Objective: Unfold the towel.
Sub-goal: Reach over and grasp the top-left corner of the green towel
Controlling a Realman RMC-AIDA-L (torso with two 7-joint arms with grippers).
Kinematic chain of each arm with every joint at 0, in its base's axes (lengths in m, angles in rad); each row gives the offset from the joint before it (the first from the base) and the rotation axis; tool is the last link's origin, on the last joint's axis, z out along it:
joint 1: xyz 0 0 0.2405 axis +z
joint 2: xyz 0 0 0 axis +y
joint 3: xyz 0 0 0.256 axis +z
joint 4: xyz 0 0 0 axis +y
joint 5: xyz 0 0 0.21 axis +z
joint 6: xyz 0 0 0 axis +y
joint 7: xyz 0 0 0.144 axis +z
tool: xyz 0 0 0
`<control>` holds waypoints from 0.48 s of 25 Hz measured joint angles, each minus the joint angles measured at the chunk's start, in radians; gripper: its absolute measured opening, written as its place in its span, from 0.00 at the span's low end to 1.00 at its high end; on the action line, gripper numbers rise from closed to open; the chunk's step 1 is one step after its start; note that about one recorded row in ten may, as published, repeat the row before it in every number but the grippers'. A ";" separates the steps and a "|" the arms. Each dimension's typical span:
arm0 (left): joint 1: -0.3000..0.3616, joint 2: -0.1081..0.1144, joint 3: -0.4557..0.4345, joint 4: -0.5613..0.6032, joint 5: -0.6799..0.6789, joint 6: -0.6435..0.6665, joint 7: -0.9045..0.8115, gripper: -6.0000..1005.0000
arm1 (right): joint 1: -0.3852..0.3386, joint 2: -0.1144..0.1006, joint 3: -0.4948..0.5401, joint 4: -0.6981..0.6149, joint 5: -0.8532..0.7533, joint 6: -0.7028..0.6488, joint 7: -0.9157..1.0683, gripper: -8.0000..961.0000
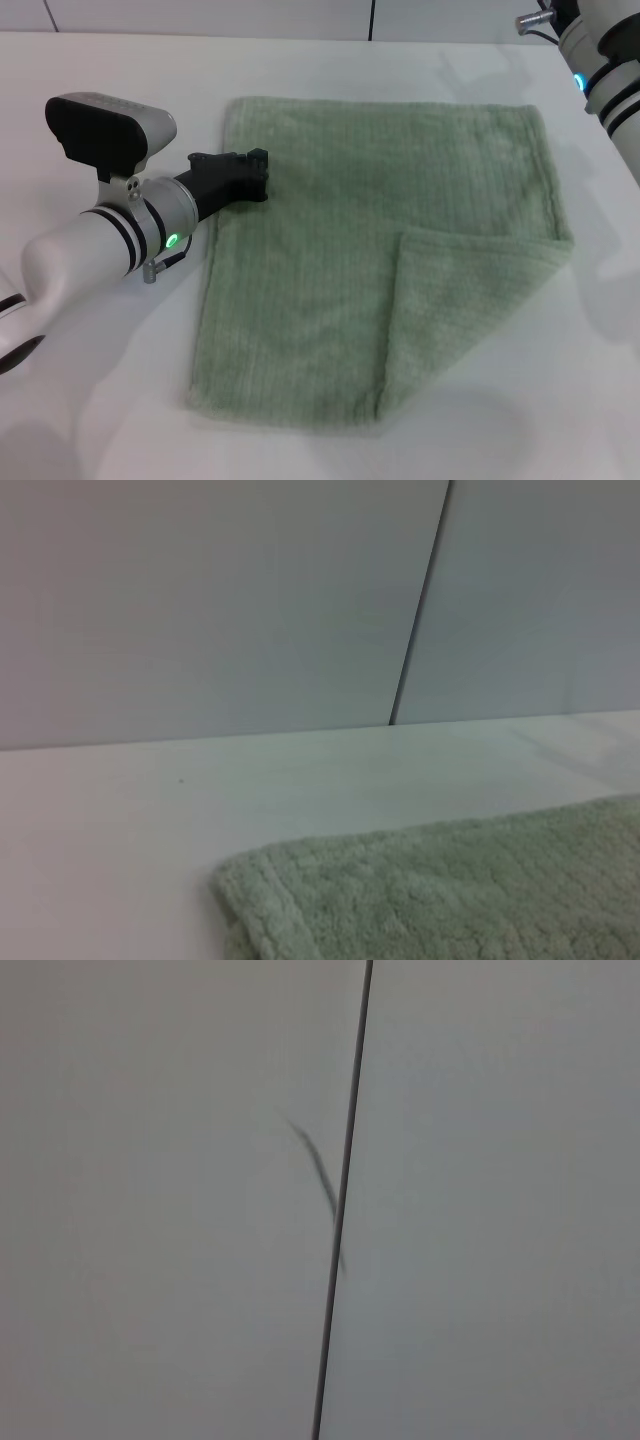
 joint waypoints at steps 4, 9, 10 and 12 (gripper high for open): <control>0.002 0.000 0.000 0.004 0.000 0.000 0.000 0.01 | 0.009 0.000 0.000 0.002 0.000 0.006 0.000 0.85; 0.002 0.000 -0.002 0.004 0.000 0.001 0.000 0.01 | 0.023 0.001 0.000 0.008 0.000 0.022 0.000 0.85; 0.002 0.000 -0.002 0.004 0.000 0.001 0.000 0.01 | 0.024 0.001 0.000 0.007 0.000 0.023 0.000 0.85; 0.003 0.000 -0.001 0.006 0.000 0.001 -0.001 0.01 | 0.025 0.001 0.000 0.005 -0.001 0.023 0.000 0.85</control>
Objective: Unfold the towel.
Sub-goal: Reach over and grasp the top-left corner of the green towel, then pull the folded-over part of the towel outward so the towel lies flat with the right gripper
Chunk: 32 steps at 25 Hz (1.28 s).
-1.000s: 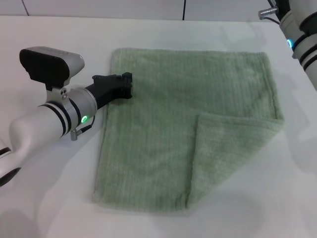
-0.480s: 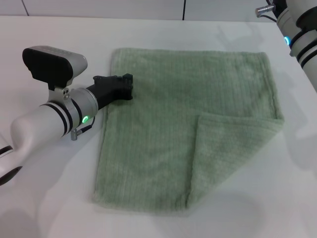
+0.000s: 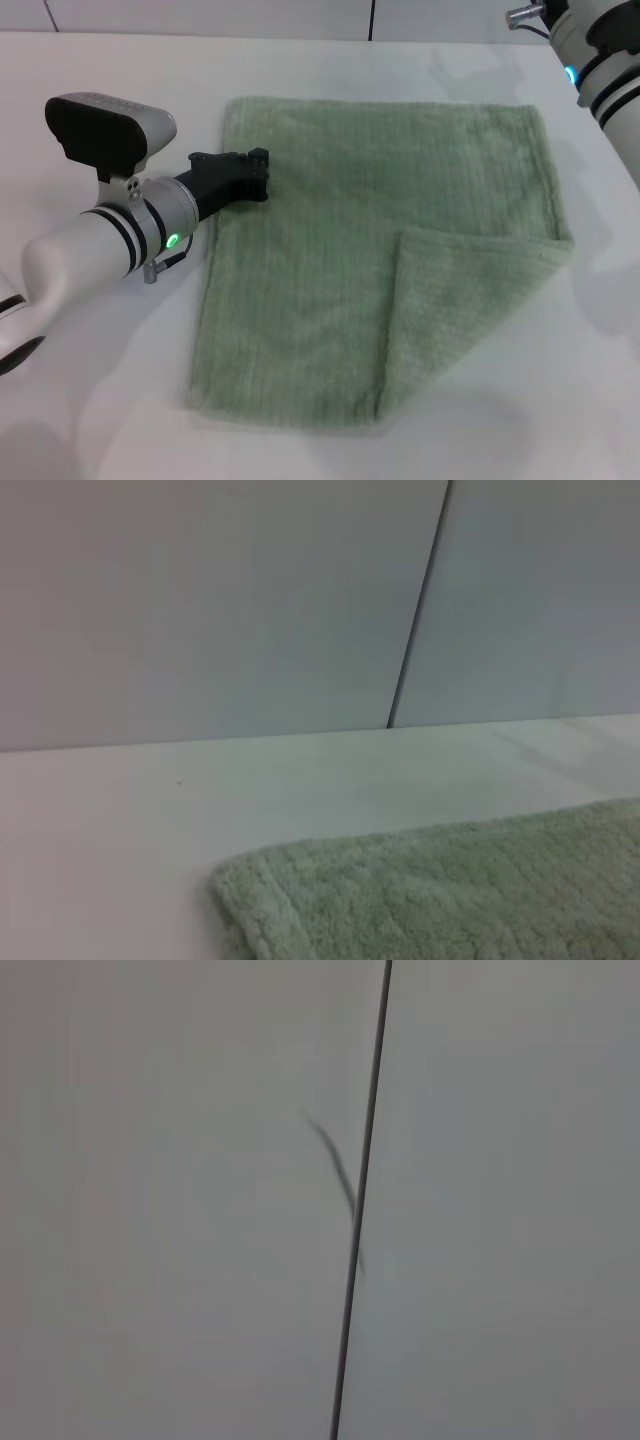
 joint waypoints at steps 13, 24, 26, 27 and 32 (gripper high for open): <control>0.003 0.000 0.000 0.002 0.000 0.001 -0.001 0.01 | 0.006 0.000 0.000 -0.024 -0.001 0.043 0.000 0.85; 0.006 0.000 0.001 0.003 0.000 -0.001 -0.008 0.01 | -0.029 -0.010 0.120 -0.243 -0.056 0.356 -0.016 0.85; 0.006 0.000 0.001 0.003 0.000 -0.001 -0.008 0.01 | -0.041 -0.010 0.162 -0.300 -0.097 0.434 -0.017 0.85; 0.007 0.000 0.001 0.003 0.000 -0.001 -0.008 0.01 | -0.049 -0.010 0.182 -0.337 -0.126 0.486 -0.017 0.85; 0.008 0.000 0.001 0.003 0.000 -0.001 -0.009 0.01 | -0.076 -0.009 0.219 -0.498 -0.211 0.690 -0.017 0.85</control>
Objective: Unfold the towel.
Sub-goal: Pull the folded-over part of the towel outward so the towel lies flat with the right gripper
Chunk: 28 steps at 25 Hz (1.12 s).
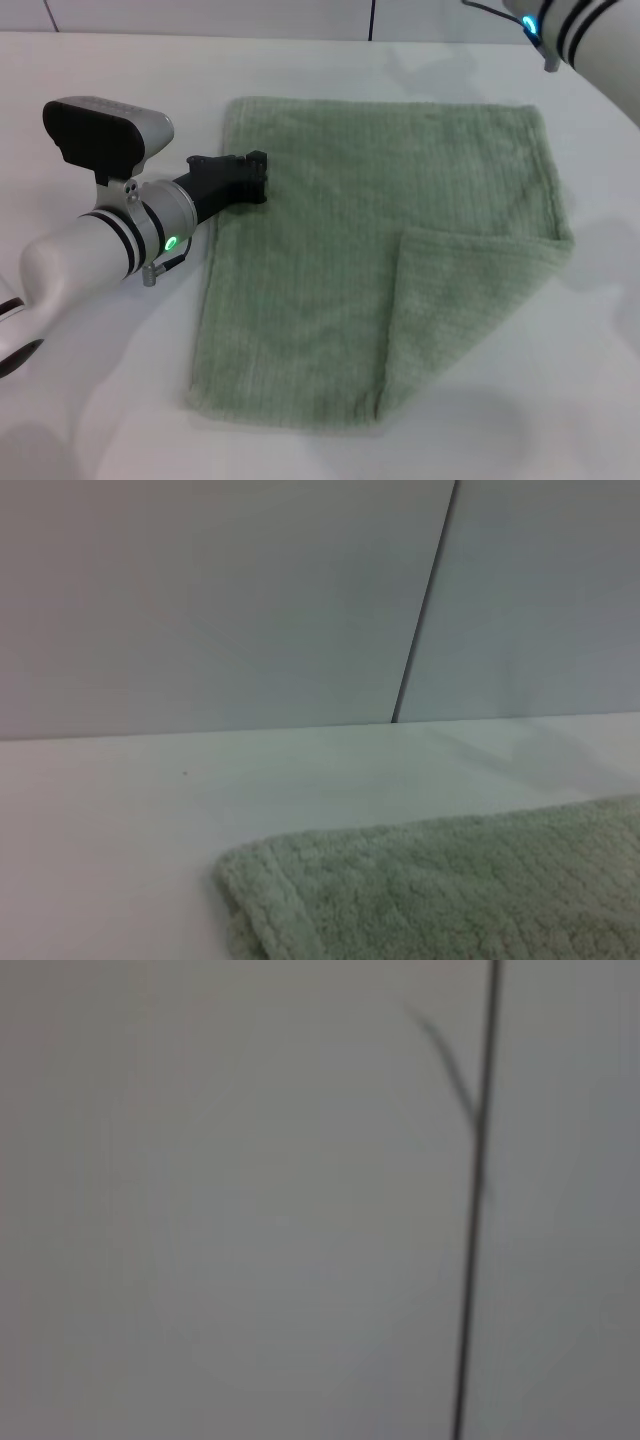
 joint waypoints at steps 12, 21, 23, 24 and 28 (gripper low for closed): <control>0.000 0.000 0.000 0.002 0.000 0.001 0.000 0.01 | 0.027 -0.001 0.111 -0.296 -0.016 0.573 -0.036 0.85; -0.002 0.000 0.000 0.002 0.000 0.003 0.000 0.01 | 0.122 0.000 0.271 -0.376 0.095 1.063 -0.175 0.85; 0.000 0.000 0.000 0.002 0.000 0.003 0.000 0.01 | 0.145 -0.001 0.318 -0.357 0.150 1.155 -0.233 0.85; 0.000 0.000 0.000 0.002 0.000 0.003 0.000 0.01 | 0.156 -0.001 0.338 -0.349 0.165 1.195 -0.253 0.85; 0.000 0.000 0.000 0.004 0.000 0.005 0.000 0.01 | 0.187 -0.001 0.386 -0.330 0.185 1.331 -0.292 0.85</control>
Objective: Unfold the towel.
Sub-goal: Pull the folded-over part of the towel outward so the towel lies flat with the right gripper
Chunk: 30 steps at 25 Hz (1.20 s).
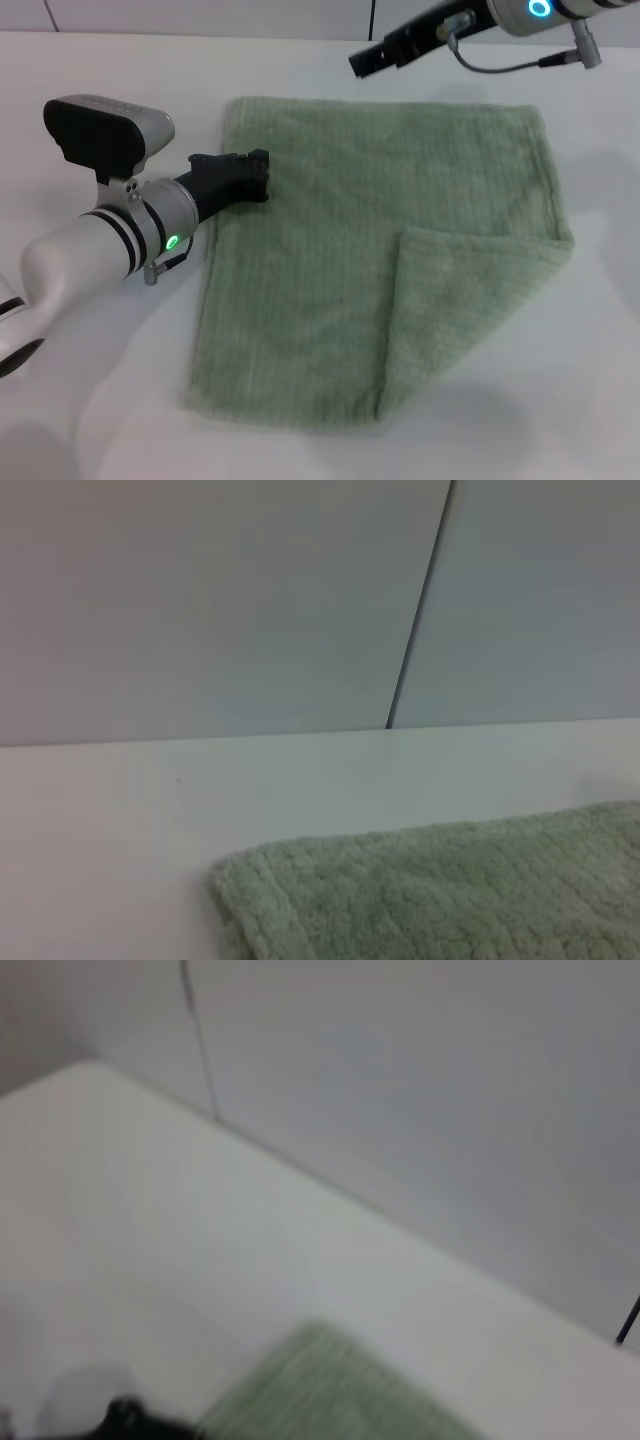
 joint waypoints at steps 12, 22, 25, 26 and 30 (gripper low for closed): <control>0.002 0.000 0.000 0.014 0.000 -0.001 -0.001 0.01 | 0.077 0.001 0.035 0.098 0.002 0.244 -0.045 0.85; 0.005 0.000 0.000 0.020 0.000 0.001 -0.001 0.01 | 0.121 0.000 0.034 0.241 -0.005 0.290 -0.079 0.85; 0.006 0.001 0.000 0.024 0.000 0.001 -0.001 0.01 | 0.129 -0.001 0.027 0.274 -0.009 0.285 -0.089 0.85; 0.006 0.001 0.000 0.024 0.000 0.001 -0.001 0.01 | 0.134 -0.001 0.026 0.288 -0.010 0.283 -0.094 0.85; 0.006 0.002 0.000 0.027 0.000 0.001 -0.001 0.01 | 0.153 -0.001 0.026 0.347 -0.011 0.266 -0.116 0.85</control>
